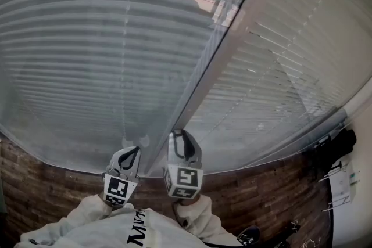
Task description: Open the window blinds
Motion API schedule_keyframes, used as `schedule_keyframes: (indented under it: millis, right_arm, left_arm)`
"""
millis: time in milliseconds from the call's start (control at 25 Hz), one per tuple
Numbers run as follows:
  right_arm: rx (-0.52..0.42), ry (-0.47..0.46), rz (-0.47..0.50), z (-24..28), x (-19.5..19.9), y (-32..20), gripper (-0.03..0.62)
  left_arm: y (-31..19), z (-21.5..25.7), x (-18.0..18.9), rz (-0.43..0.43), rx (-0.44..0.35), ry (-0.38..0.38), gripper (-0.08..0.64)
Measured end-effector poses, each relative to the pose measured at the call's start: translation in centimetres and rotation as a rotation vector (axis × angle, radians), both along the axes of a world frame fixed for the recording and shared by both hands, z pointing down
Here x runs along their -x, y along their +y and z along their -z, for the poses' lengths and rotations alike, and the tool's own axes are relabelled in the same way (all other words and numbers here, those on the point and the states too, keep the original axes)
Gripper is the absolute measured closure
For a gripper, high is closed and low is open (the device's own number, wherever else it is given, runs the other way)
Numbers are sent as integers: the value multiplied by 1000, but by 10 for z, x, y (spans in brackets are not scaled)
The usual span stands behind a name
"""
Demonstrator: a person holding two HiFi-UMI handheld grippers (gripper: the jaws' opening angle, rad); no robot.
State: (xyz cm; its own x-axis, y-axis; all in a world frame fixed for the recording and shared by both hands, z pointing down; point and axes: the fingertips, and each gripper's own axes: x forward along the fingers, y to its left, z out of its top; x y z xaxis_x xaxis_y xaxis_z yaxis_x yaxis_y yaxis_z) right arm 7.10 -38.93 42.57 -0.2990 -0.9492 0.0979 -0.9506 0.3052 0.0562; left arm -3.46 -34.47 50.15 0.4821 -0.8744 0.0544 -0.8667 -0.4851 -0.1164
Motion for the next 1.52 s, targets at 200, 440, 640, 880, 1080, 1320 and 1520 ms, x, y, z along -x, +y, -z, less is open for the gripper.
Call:
schedule_keyframes:
  millis: [200,440,640,880,1080,1320,1520]
  right_arm:
    - [118,-547,2,-1,-11,-3,465]
    - [269,-1229,20,-9,-23,-6,465]
    - [276,-1377,48,-11,-26,-6,465]
    - [176,-984,87,4,-27,1,478]
    - [72,-175,178,16,-10,11,429]
    - [-96,656,157,7,6,13,414]
    - [-262,1145,91,-7,14,14,442]
  left_arm:
    - [0,0,-1,-3,1,-5,560]
    - [1,-1,2,1,4,-13,560]
    - [4,0,1,-2,0,-13,560]
    - [5,1,2,-2,0,-11,560]
    - [8,0,1,-3,3,-10,560]
    - [8,-1,-1,-7,4,-5,560]
    - [8,-1,0,0,4,-1,560]
